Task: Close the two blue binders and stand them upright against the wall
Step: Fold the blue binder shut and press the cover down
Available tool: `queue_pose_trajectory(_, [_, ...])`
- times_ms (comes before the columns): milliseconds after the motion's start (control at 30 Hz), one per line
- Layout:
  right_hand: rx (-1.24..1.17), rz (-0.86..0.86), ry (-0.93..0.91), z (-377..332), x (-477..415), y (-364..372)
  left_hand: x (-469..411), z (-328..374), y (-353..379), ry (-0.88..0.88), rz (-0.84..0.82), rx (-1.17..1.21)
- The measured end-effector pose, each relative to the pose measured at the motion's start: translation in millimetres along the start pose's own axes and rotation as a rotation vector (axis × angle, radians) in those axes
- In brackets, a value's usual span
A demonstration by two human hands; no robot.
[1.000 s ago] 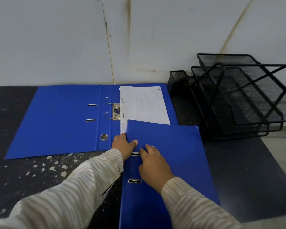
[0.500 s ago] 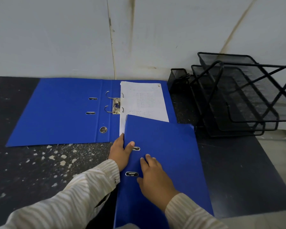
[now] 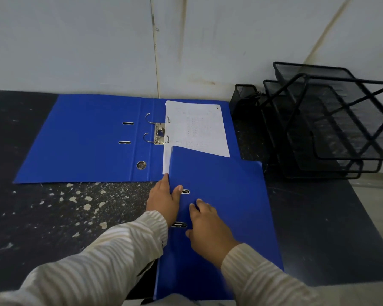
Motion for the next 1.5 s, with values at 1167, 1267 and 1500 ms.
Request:
queue_pose_trajectory(1167, [0.085,-0.161,0.104,12.0,-22.6,2.7,-21.3,12.9,-5.8,-0.092,-0.017,0.051])
queue_pose_trajectory(1267, [0.103,-0.146,0.092,11.6,-22.0,2.7,-25.3,10.2,-8.3,-0.110,-0.114,0.109])
queue_pose_trajectory(1500, [0.134,-0.147,0.063,10.4,-19.6,0.2,-38.6,5.7,-17.0,-0.095,-0.391,-0.040])
Point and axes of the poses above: each hand's wrist, its own x-axis away from the middle knuckle, its own y-axis out of the palm, z = x × y, the point moved 4 cm from there along -x, towards the middle knuckle, and after that the axes turned 9 degrees about -y, right-handed, at the moved point
